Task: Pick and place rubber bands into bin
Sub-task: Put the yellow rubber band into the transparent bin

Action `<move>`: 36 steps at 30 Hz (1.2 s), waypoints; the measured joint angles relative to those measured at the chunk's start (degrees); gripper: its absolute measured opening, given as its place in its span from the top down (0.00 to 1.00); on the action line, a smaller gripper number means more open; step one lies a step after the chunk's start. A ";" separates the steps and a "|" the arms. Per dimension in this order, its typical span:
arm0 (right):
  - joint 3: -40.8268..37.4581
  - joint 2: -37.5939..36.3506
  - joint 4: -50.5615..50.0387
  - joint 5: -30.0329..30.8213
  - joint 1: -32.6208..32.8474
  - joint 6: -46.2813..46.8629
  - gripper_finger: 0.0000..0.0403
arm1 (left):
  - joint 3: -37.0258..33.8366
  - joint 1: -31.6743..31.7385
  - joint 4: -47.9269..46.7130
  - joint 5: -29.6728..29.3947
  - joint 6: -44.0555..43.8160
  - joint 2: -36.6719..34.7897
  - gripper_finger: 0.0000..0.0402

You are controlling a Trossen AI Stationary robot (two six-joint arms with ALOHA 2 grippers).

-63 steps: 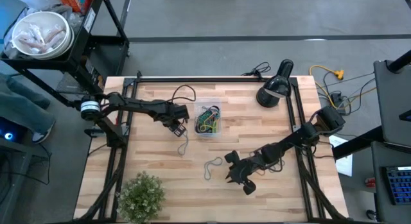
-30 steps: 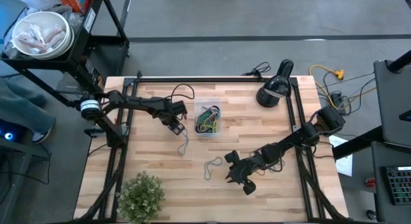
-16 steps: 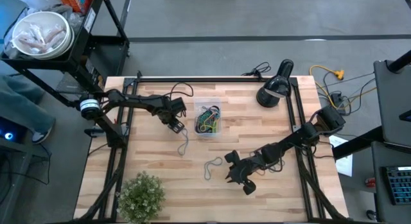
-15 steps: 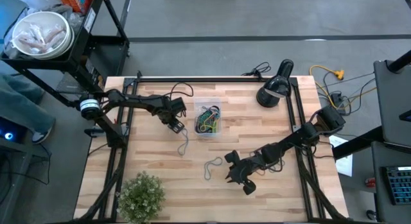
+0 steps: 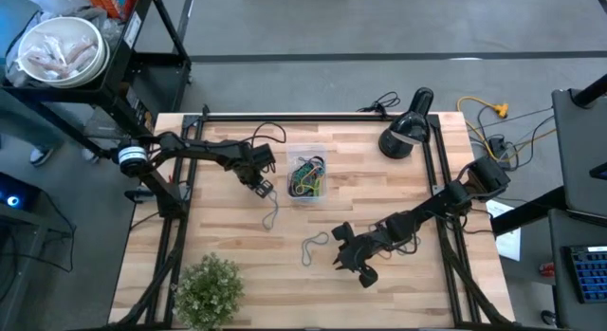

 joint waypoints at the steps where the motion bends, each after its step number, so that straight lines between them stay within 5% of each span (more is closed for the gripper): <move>1: 0.00 0.00 0.00 0.00 0.00 0.00 0.84 | 0.10 -0.02 -0.10 0.00 -0.30 -0.38 0.99; 36: -0.02 0.02 0.07 0.17 0.00 -0.55 0.84 | 3.50 -8.40 1.76 -7.34 -0.74 -23.23 1.00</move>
